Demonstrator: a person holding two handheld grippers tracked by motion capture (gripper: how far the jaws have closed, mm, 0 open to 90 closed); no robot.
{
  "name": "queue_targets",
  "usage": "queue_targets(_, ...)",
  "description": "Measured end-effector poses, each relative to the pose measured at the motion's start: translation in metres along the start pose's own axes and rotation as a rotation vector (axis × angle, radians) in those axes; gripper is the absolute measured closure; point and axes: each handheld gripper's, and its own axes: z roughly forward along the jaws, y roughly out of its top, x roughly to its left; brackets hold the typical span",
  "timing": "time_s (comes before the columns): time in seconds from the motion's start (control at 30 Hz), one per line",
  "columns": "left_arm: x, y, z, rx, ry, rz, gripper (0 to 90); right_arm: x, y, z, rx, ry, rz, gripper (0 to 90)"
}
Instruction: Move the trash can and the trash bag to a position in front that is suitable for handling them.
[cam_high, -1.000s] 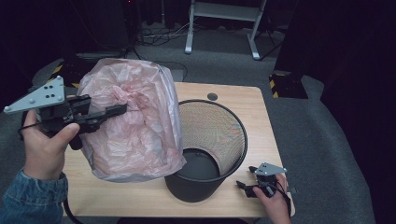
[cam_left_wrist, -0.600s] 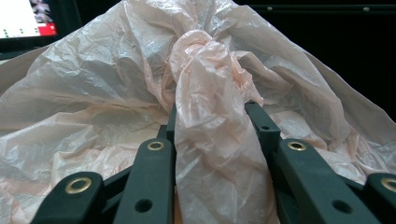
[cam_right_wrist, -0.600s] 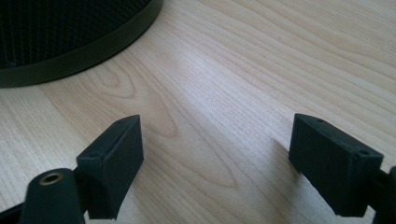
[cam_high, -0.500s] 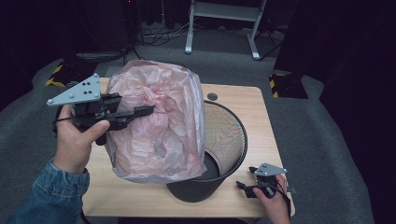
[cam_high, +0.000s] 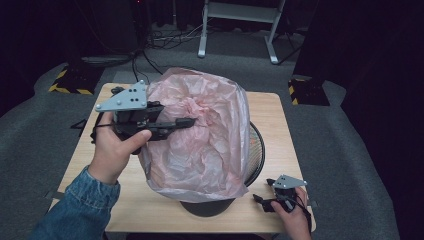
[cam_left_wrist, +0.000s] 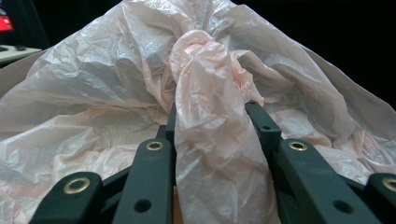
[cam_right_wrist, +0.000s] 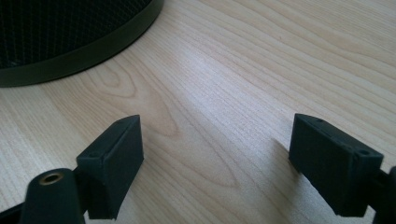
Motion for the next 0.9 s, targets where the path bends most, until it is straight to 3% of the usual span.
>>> queue_targets(0.2, -0.007, 0.006, 0.022, 0.027, -0.036, 0.017, 67.2, 0.000, 0.000, 0.000, 0.000, 0.004, -0.002, 17.6)
queue_targets(0.43, -0.009, 0.007, 0.041, 0.066, -0.040, 0.035, 64.6, 0.001, 0.000, 0.000, 0.000, 0.006, -0.005, 17.6)
queue_targets(0.53, -0.009, 0.006, 0.045, 0.072, -0.017, 0.050, 52.9, 0.001, 0.000, 0.000, 0.000, 0.007, -0.005, 17.6)
queue_targets(0.6, -0.010, 0.006, 0.045, 0.074, 0.008, 0.050, 39.1, 0.001, 0.000, 0.000, 0.000, 0.007, -0.005, 17.6)
queue_targets(0.67, -0.010, 0.007, 0.042, 0.044, 0.002, 0.034, 32.4, 0.001, 0.000, 0.000, 0.000, 0.007, -0.005, 17.6)
queue_targets(0.73, -0.009, 0.008, 0.037, 0.028, 0.004, 0.020, 30.2, 0.001, 0.000, 0.000, 0.000, 0.006, -0.006, 17.6)
queue_targets(0.9, -0.006, 0.008, 0.025, 0.022, 0.064, 0.029, 29.1, 0.001, 0.000, 0.000, 0.000, 0.006, -0.006, 17.6)
